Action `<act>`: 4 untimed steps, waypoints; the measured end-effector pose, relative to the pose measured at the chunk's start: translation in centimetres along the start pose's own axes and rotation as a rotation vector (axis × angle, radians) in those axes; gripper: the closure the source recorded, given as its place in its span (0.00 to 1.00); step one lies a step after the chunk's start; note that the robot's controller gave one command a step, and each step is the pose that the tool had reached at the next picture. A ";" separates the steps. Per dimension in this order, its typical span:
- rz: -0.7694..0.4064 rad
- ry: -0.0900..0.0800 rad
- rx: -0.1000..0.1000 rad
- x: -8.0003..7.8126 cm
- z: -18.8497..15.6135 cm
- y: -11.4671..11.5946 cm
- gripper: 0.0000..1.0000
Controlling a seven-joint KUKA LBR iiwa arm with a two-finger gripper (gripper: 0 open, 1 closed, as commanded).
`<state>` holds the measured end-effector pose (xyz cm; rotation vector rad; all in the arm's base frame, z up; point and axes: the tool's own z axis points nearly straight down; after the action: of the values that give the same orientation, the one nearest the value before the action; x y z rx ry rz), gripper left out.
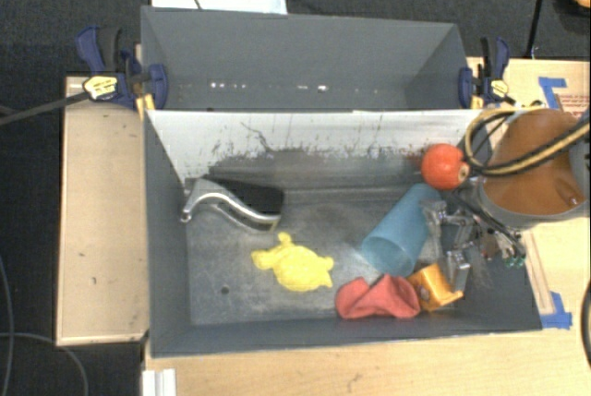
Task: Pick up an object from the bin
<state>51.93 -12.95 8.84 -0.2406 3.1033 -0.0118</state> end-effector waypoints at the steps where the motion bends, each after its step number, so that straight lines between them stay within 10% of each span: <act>1: -0.010 0.023 -0.009 -0.7 -1.3 0.2 1.00; 2: -0.013 0.018 -0.006 -0.8 -1.2 0.1 0.00; 4: -0.109 0.006 -0.003 0.4 -0.5 0.5 0.00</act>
Offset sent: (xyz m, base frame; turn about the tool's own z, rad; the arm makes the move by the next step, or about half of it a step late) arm 0.0000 0.0000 0.0000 0.0000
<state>51.48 -12.53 9.28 -0.4110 3.0920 -0.0098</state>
